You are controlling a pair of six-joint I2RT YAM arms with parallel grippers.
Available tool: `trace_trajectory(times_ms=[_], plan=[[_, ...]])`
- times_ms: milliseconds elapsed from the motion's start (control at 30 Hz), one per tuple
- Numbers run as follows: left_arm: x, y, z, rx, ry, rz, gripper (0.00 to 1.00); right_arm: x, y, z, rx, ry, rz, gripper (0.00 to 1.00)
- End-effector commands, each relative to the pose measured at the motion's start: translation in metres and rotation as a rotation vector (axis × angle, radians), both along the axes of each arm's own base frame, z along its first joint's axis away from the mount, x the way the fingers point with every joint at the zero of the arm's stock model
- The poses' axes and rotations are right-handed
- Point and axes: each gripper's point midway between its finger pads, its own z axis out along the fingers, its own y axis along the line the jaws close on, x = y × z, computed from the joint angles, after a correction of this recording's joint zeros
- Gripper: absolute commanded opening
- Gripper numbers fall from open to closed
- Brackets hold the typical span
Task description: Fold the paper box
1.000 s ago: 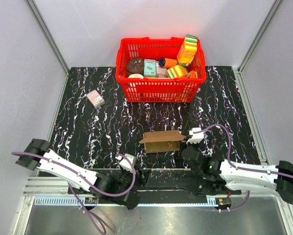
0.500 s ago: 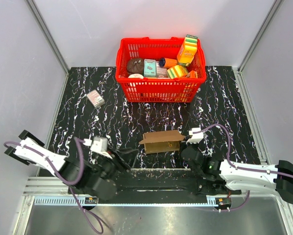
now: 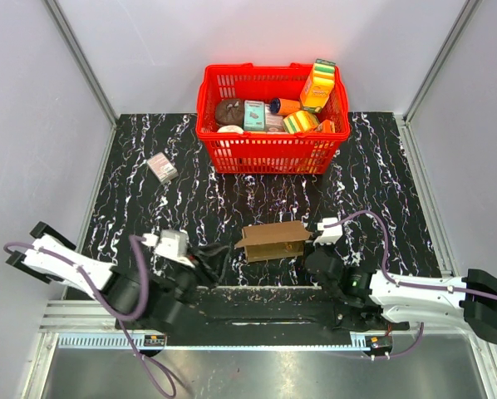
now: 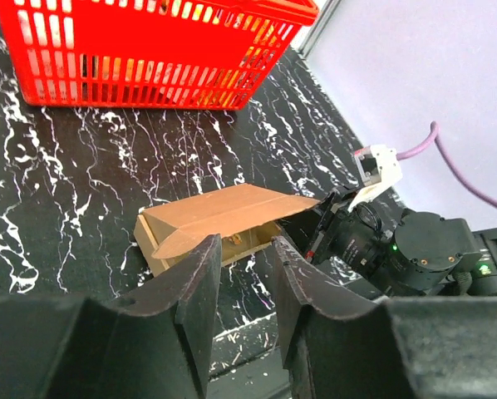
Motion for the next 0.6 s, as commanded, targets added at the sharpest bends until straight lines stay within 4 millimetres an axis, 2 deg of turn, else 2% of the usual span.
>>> trace_trajectory(times_ms=[0, 67, 100, 133, 167, 200, 233, 367, 467, 567], plan=[[0.004, -0.030, 0.023, 0.147, -0.216, 0.166, 0.34, 0.004, 0.008, 0.017, 0.039, -0.030, -0.018, 0.00], [0.003, -0.050, 0.028, 0.154, -0.189, 0.172, 0.33, 0.004, 0.009, 0.017, 0.036, -0.028, -0.015, 0.00], [0.007, -0.055, 0.016, 0.279, -0.239, 0.187, 0.32, 0.004, 0.009, 0.017, 0.035, -0.028, -0.015, 0.00], [0.010, -0.058, 0.030, 0.260, -0.244, 0.202, 0.31, 0.004, 0.009, 0.017, 0.036, -0.028, -0.016, 0.00], [0.012, -0.063, 0.034, 0.137, -0.211, 0.211, 0.31, 0.004, 0.009, 0.015, 0.030, -0.025, -0.014, 0.00], [0.019, -0.060, 0.030, 0.304, -0.283, 0.229, 0.30, 0.004, 0.010, 0.016, 0.031, -0.026, -0.012, 0.00], [0.022, -0.063, 0.039, 0.306, -0.295, 0.247, 0.30, 0.004, 0.010, 0.016, 0.030, -0.024, -0.011, 0.00], [0.034, -0.067, 0.045, 0.360, -0.336, 0.301, 0.30, 0.004, 0.010, 0.017, 0.032, -0.027, -0.012, 0.00], [0.044, -0.062, 0.044, 0.365, -0.336, 0.338, 0.30, 0.004, 0.010, 0.017, 0.036, -0.029, -0.015, 0.00], [0.050, -0.055, 0.054, 0.347, -0.338, 0.363, 0.30, 0.004, 0.009, 0.015, 0.035, -0.025, -0.017, 0.00]])
